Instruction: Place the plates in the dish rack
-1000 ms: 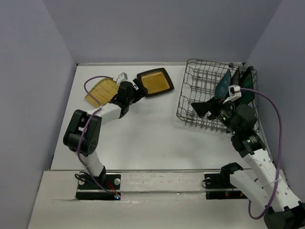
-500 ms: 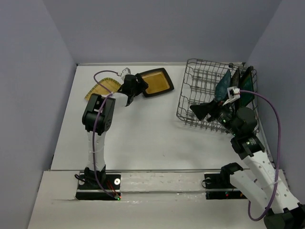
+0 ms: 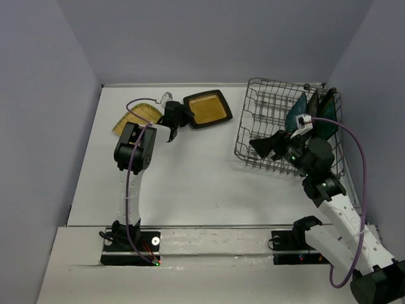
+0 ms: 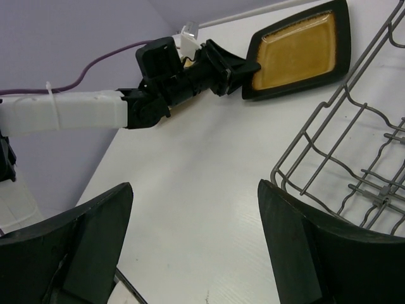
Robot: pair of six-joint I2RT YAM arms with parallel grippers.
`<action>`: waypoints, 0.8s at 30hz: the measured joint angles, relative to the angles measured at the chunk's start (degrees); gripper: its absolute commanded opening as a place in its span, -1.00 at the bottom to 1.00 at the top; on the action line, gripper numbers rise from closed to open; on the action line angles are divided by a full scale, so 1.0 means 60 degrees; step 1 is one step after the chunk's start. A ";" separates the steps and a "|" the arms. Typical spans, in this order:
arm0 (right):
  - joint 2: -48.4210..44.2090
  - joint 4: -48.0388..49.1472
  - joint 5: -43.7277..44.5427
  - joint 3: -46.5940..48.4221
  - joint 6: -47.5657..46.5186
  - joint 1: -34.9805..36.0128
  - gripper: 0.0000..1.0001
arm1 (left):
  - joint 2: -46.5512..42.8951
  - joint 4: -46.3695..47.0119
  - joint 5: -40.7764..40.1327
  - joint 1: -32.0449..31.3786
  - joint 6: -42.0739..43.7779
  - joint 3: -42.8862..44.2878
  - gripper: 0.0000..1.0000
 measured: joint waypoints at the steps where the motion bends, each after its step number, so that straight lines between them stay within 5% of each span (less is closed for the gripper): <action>1: 0.0040 0.0000 0.0000 -0.0004 0.0004 0.0000 0.69 | 0.0084 0.0073 0.0044 0.0036 -0.0058 0.0004 -0.76; 2: 0.0095 0.0000 -0.0004 -0.0004 0.0004 0.0000 0.69 | 0.0149 0.0131 0.0164 0.0080 -0.0244 0.0004 -0.88; 11: 0.0244 0.0066 -0.0011 0.0000 0.0004 0.0000 0.68 | -0.0058 0.1453 0.0532 0.0178 -0.1038 -0.1035 -0.89; 24: 0.1355 0.0240 -0.0601 0.0022 0.0004 0.0189 0.71 | -0.4641 0.2116 0.0189 0.0080 -0.0798 -0.5941 -0.89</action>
